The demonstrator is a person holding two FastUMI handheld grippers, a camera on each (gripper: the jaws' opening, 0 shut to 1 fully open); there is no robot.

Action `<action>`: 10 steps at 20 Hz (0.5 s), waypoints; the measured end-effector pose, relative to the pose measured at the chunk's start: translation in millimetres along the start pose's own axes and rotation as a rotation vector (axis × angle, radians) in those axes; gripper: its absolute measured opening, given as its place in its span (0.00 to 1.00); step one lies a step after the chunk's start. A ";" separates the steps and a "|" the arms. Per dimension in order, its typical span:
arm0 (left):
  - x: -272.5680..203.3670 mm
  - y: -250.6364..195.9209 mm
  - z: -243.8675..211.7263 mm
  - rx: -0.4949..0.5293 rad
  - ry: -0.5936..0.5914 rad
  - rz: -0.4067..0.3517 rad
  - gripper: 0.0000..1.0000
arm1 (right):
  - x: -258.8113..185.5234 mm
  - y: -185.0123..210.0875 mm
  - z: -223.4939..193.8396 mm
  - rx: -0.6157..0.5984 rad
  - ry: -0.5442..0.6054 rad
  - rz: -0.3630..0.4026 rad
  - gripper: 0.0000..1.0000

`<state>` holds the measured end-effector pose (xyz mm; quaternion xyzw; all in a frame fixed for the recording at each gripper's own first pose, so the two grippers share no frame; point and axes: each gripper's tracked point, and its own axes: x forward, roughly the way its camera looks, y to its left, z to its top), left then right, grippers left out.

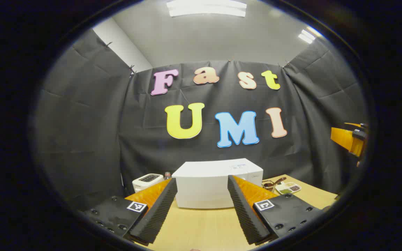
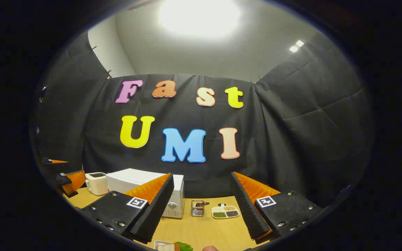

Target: Open the microwave oven with the left hand, put the food in, and close the microwave oven.

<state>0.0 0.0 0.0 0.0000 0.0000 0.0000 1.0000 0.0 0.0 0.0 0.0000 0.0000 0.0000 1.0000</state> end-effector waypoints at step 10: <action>-23.9 -10.5 16.3 0.036 -0.031 0.047 0.95 | -9.7 -11.6 -20.0 0.014 0.036 0.051 0.97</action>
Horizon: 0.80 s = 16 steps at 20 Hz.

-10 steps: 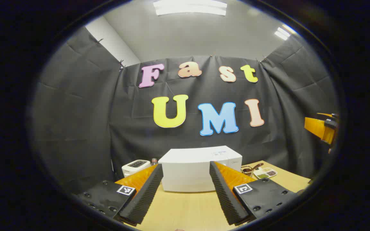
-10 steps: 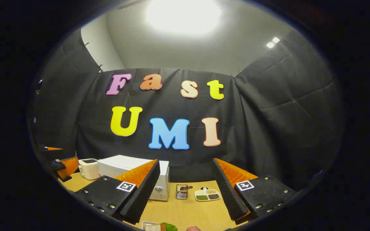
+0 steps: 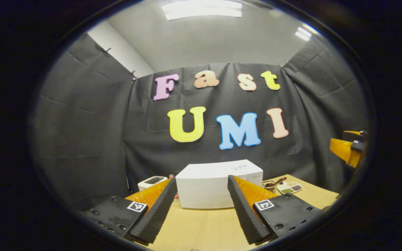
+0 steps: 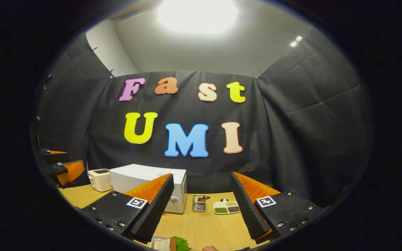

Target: Open the microwave oven with the left hand, put the food in, and close the microwave oven.

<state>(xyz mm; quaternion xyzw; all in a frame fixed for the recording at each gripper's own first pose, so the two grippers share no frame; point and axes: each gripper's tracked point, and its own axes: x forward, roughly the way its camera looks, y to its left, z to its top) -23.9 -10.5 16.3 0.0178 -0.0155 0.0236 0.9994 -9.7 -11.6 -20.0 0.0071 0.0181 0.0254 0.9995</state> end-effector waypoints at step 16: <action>63.1 -62.2 -22.7 -0.004 -0.018 -0.049 0.96 | 12.2 -7.1 5.5 0.011 -0.014 0.053 0.97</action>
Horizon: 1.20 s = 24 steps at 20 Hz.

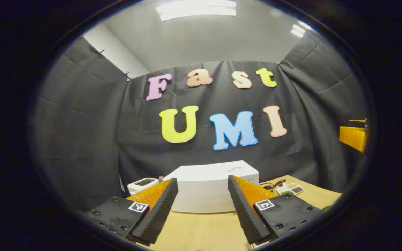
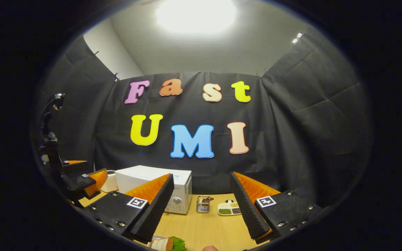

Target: Open the microwave oven with the left hand, put the food in, and close the microwave oven.

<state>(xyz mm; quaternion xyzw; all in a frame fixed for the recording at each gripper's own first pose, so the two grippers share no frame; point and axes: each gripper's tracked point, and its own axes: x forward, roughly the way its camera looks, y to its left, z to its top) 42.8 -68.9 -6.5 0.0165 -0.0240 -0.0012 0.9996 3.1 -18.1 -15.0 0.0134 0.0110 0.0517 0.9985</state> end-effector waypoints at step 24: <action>225.2 -120.5 -190.3 0.003 0.176 -0.367 0.90 | 22.9 -10.7 -10.6 -0.169 0.078 -0.458 0.97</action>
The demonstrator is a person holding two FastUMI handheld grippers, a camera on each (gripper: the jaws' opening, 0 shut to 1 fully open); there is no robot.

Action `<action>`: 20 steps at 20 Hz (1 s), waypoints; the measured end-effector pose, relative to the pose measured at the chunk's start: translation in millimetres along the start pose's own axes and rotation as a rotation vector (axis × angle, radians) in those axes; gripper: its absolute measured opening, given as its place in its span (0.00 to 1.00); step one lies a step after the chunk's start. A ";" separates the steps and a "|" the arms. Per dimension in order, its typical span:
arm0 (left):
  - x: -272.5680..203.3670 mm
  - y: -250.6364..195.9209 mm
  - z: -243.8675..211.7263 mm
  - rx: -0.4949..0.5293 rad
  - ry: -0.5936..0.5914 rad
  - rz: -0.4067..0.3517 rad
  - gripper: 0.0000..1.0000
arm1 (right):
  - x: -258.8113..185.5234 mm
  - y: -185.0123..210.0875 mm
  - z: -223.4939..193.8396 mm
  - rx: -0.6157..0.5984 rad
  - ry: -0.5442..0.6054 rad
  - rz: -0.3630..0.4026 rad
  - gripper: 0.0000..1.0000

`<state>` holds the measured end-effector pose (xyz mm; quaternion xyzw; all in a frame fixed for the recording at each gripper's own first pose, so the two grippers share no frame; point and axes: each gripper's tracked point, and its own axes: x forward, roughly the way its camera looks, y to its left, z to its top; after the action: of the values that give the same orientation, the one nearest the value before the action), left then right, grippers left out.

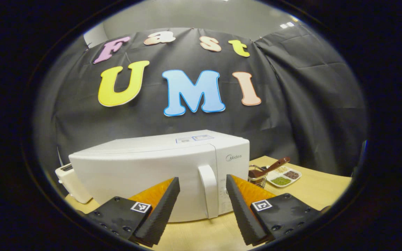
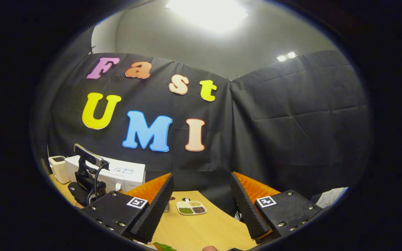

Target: Open the microwave oven with the left hand, put the food in, and close the microwave oven.

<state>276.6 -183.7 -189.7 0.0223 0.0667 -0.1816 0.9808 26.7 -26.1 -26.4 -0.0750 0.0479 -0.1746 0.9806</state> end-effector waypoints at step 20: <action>28.9 -15.4 -24.1 -0.008 0.098 -0.043 0.12 | -6.8 -49.3 -5.7 -0.034 0.043 -0.122 0.98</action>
<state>294.9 -206.7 -217.9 0.0257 0.1159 -0.2013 0.9723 3.1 -70.2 -23.4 -0.0904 0.0671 -0.2347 0.9655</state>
